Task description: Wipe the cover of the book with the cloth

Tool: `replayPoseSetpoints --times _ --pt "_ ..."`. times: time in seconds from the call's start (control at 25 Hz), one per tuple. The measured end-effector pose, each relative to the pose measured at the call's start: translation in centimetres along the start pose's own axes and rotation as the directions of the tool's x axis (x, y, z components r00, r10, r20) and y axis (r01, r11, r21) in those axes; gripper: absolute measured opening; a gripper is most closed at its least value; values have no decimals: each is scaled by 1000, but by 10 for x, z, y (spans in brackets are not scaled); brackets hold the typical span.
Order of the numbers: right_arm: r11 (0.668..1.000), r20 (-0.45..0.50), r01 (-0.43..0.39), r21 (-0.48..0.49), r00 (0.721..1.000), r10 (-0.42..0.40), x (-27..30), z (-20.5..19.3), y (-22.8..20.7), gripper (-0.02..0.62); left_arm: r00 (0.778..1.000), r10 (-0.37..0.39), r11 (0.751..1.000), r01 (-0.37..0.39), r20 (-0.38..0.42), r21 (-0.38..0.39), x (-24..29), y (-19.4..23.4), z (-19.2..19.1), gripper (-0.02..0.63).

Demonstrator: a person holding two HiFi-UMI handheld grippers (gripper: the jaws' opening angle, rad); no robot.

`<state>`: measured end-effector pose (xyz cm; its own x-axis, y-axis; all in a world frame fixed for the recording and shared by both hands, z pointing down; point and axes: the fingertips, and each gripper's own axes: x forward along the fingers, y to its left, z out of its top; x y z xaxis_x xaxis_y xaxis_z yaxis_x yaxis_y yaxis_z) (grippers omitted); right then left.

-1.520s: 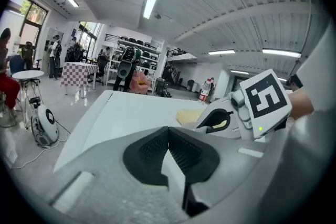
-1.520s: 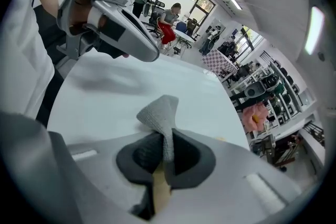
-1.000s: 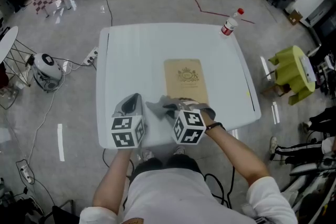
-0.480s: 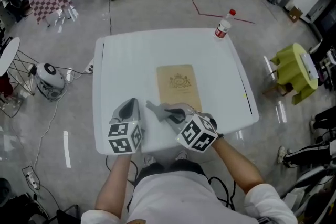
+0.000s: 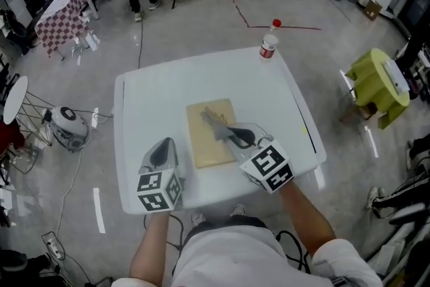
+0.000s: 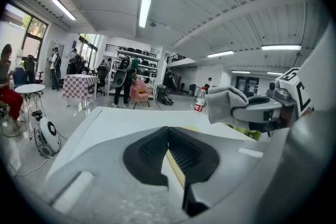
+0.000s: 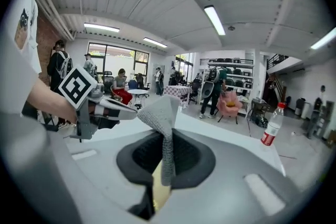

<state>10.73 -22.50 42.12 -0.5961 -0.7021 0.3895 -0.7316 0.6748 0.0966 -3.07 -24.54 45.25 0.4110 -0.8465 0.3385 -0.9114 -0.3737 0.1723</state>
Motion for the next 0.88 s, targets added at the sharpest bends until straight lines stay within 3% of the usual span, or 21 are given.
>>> replayPoseSetpoints --times 0.32,0.48,0.88 --pt "981 127 105 163 984 -126 -40 12 -48 17 999 9 999 -11 36 39 0 -28 23 8" --pt "959 142 137 248 974 -176 -49 3 -64 17 999 15 999 -17 46 51 1 -38 29 8" --pt "945 127 162 284 970 -205 -49 -13 -75 17 999 7 998 -10 43 69 5 -46 28 8"
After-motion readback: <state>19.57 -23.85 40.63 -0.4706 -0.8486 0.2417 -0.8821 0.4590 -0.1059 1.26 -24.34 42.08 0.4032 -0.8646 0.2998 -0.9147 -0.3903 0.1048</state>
